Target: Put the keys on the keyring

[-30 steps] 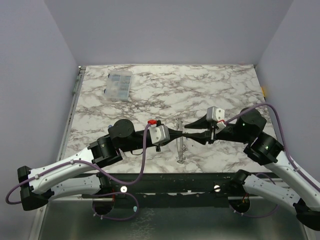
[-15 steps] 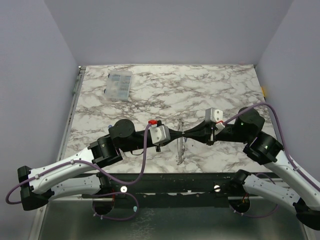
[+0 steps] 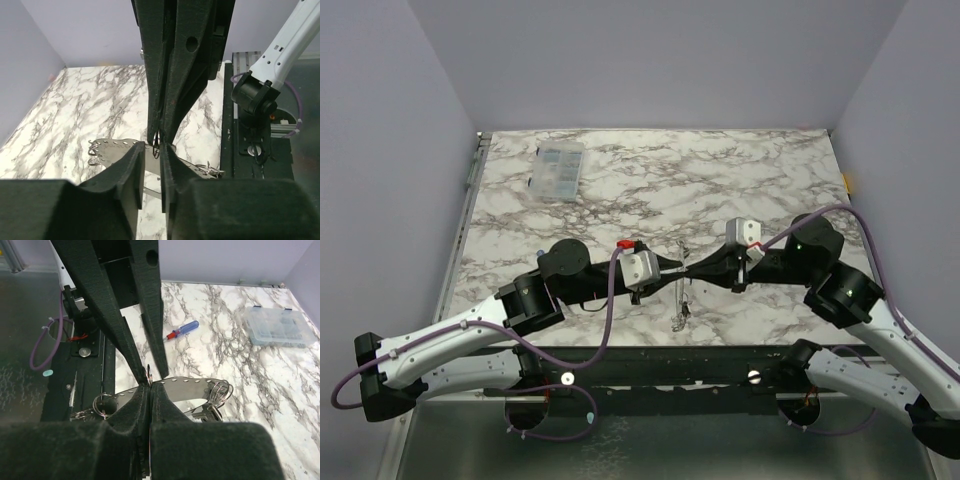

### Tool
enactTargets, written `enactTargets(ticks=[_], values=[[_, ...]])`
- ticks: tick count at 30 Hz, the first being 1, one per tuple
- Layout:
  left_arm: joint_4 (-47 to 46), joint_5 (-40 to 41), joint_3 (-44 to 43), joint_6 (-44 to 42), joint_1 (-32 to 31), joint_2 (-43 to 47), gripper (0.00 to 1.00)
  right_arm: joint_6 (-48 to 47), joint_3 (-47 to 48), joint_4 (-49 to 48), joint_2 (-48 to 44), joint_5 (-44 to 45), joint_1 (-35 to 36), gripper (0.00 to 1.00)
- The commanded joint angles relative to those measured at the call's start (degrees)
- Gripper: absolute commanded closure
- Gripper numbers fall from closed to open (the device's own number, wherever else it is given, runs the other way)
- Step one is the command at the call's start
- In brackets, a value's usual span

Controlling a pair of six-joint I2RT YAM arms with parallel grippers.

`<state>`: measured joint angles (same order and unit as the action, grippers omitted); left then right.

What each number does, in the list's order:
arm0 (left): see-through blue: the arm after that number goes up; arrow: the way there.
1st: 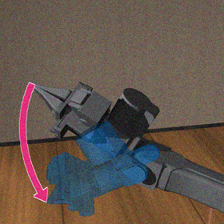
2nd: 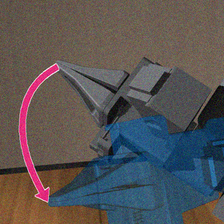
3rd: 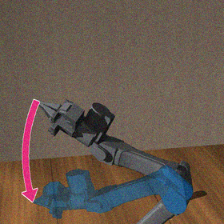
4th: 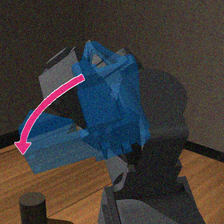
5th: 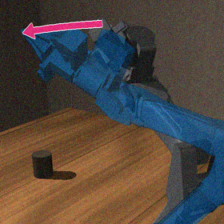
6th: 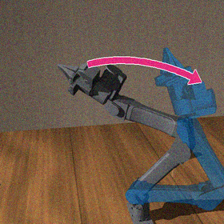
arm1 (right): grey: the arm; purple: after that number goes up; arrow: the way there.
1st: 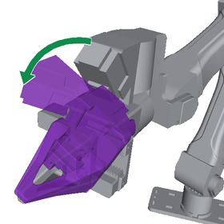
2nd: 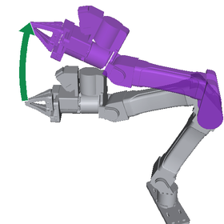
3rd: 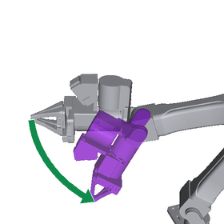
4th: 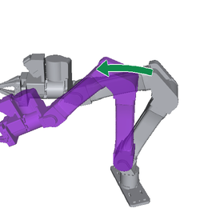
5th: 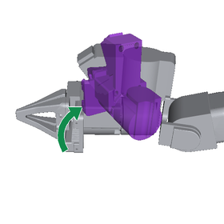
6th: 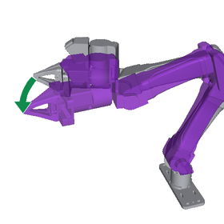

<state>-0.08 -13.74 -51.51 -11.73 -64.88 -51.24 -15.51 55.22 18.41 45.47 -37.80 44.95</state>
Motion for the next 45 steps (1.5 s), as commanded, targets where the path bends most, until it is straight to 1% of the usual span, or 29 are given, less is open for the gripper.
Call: enactTargets(ticks=[1, 7, 9, 10, 13, 16, 19, 23, 28, 32, 36, 45], values=[[-0.5, 0.4, -0.7, 0.1, -0.2, 1.6, 0.71, -1.1, 0.9, 2.8, 0.1, -0.9, 0.6, 0.99], [6.9, 0.7, -3.6, -1.5, -0.2, 2.2, 0.46, -1.9, 1.7, 3.7, 0.0, -0.3, 0.6, 0.99], [9.8, 0.9, -4.9, -1.8, -0.2, 2.2, 0.42, -2.5, 2.3, 4.9, 0.3, -0.1, 0.6, 0.99], [11.6, 0.9, -5.9, -2.0, -0.2, 1.9, 0.41, -2.8, 2.6, 5.4, 0.4, 0.1, 0.6, 0.99], [18.5, 1.4, -10.0, -2.0, -0.2, -0.5, 0.46, -3.7, 3.5, 7.1, 0.5, 0.9, 0.6, 0.99], [24.3, 1.7, -14.5, -1.1, -0.3, -4.1, 0.46, -4.5, 4.0, 8.4, 0.7, 1.9, 0.6, 0.99], [26.2, 1.2, -17.3, 0.3, -0.2, -6.9, 0.47, -5.1, 4.4, 9.5, 1.0, 2.9, 0.6, 0.99], [28.4, 0.7, -20.4, 0.9, -0.2, -9.9, 0.52, -5.7, 4.6, 10.4, 1.3, 3.6, 0.6, 0.99], [32.9, 0.0, -24.8, 0.2, -0.2, -13.6, 0.54, -5.8, 4.8, 10.8, 1.3, 4.1, 0.6, 0.99], [34.3, -0.7, -25.9, -0.2, -0.2, -15.5, 0.62, -5.7, 4.8, 10.9, 1.2, 3.9, 0.6, 0.99], [34.5, -0.9, -26.0, -0.5, -0.2, -16.4, 0.66, -5.4, 4.9, 10.5, 1.1, 3.6, 0.6, 0.99], [34.6, -1.0, -25.8, -1.6, -0.2, -16.7, 0.66, -5.2, 4.9, 10.6, 1.1, 3.6, 0.6, 0.99]])
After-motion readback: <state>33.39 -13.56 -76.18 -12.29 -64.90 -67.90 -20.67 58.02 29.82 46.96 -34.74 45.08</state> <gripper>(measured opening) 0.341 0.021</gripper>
